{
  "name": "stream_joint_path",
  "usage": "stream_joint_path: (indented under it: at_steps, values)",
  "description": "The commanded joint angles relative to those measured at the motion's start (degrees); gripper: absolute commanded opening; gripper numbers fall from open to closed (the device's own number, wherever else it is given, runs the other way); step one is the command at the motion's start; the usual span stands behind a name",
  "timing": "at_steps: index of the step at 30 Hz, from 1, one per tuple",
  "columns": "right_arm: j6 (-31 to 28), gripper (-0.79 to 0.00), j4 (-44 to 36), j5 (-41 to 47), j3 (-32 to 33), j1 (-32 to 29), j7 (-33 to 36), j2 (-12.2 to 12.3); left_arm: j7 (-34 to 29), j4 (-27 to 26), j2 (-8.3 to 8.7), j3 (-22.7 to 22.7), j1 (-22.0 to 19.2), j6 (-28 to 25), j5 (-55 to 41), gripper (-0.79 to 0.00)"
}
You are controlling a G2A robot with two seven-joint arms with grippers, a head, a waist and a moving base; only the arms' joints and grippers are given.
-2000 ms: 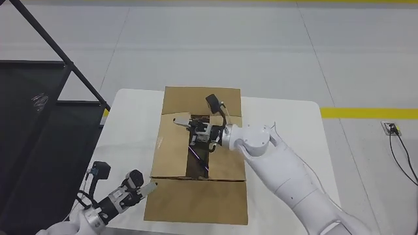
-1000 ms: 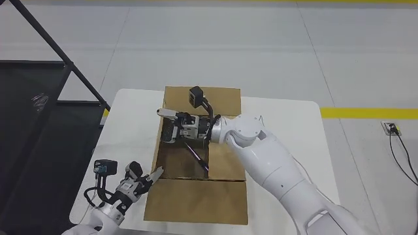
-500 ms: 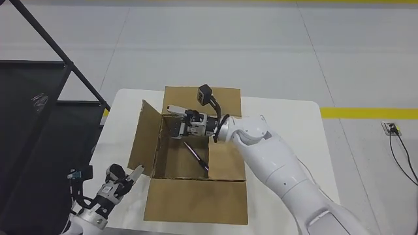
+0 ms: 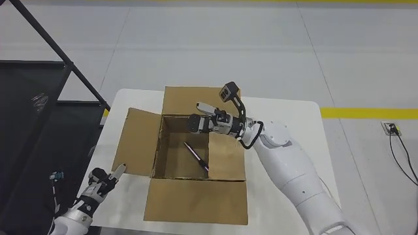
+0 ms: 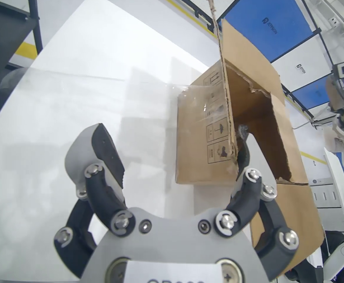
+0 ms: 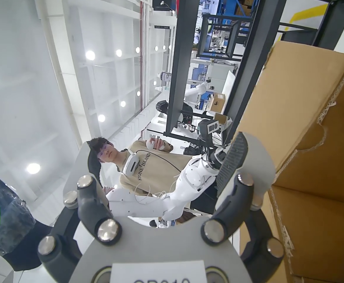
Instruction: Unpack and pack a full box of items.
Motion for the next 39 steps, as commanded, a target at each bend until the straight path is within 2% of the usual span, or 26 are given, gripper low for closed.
stream_joint_path:
  at_steps: [1, 14, 21, 25, 33, 39]
  values:
    - [0.42, 0.000, -2.12, -0.73, 1.04, -1.23, -0.23, 0.53, -0.20, 1.36, -0.04, 0.53, -0.67, 0.77, 1.51, 0.000]
    - [2.31, 0.000, -11.14, -2.74, 4.31, -6.31, 0.15, 2.41, -3.09, 8.60, -0.45, 3.69, -5.59, 1.49, 2.30, 0.000]
    - [2.49, 0.000, -13.20, -3.01, 5.25, -7.70, 0.19, 3.01, -3.15, 9.81, -0.64, 4.02, -6.87, 1.40, 2.31, 0.000]
    - [2.40, 0.000, -14.34, -3.63, 5.82, -8.36, -0.60, 3.34, -2.69, 6.66, -0.69, 2.33, -5.55, 0.05, 0.26, 0.000]
    - [2.99, 0.000, -16.56, -4.51, 7.04, -9.53, -1.43, 4.05, -1.24, -2.20, -0.70, -2.65, -1.85, 1.31, 0.70, 0.000]
    - [2.27, 0.000, -18.87, -6.03, 8.66, -11.12, -1.59, 4.86, -0.89, -9.94, -0.81, -7.03, 0.49, -0.49, -1.96, 0.000]
